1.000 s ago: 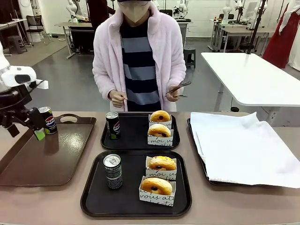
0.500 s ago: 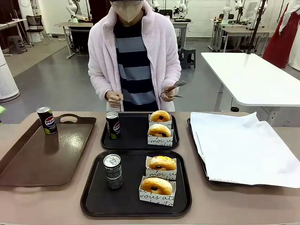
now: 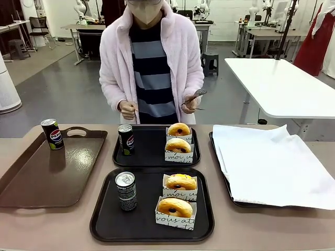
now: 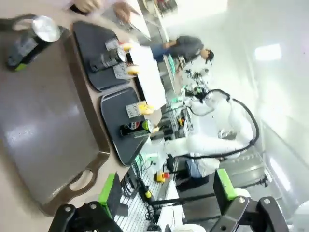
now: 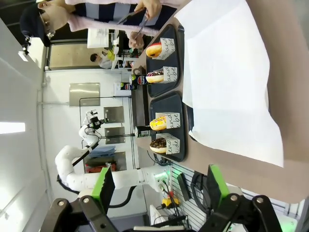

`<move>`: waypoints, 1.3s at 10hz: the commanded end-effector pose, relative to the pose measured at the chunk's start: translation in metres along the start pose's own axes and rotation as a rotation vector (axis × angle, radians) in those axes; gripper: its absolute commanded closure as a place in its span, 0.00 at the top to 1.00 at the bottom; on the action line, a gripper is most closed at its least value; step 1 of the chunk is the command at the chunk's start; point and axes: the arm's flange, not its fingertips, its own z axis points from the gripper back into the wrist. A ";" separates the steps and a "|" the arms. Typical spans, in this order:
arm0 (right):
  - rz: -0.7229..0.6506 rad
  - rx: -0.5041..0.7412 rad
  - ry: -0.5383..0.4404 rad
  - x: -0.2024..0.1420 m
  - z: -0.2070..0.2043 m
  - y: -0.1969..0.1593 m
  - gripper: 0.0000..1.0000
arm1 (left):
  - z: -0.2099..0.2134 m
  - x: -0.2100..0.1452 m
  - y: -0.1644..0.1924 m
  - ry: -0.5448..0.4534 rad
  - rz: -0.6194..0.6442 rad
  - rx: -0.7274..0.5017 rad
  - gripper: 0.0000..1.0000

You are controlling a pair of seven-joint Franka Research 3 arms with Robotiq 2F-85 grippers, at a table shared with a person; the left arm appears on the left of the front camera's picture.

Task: Set up donuts and drinks on trays.
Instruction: Pick up one Pepsi coke from the Handle tray and place it on the Flat Tray without a Pepsi coke.

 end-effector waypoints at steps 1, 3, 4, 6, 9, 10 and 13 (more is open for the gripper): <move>-0.002 0.019 -0.008 0.002 0.000 0.001 1.00 | 0.018 0.004 0.011 -0.050 0.076 0.043 1.00; -0.002 0.019 -0.008 0.002 0.000 0.001 1.00 | 0.036 -0.007 0.024 -0.063 0.155 0.090 1.00; -0.002 0.019 -0.008 0.002 0.000 0.001 1.00 | 0.039 -0.012 0.023 -0.053 0.175 0.099 1.00; -0.002 0.019 -0.008 0.002 0.000 0.001 1.00 | 0.030 -0.005 0.010 0.001 0.244 0.100 1.00; -0.002 0.019 -0.008 0.002 0.000 0.001 1.00 | 0.039 -0.016 0.030 -0.066 0.168 0.089 1.00; -0.002 0.019 -0.008 0.002 0.000 0.001 1.00 | 0.039 -0.016 0.030 -0.066 0.168 0.089 1.00; -0.002 0.019 -0.008 0.002 0.000 0.001 1.00 | 0.039 -0.016 0.030 -0.066 0.168 0.089 1.00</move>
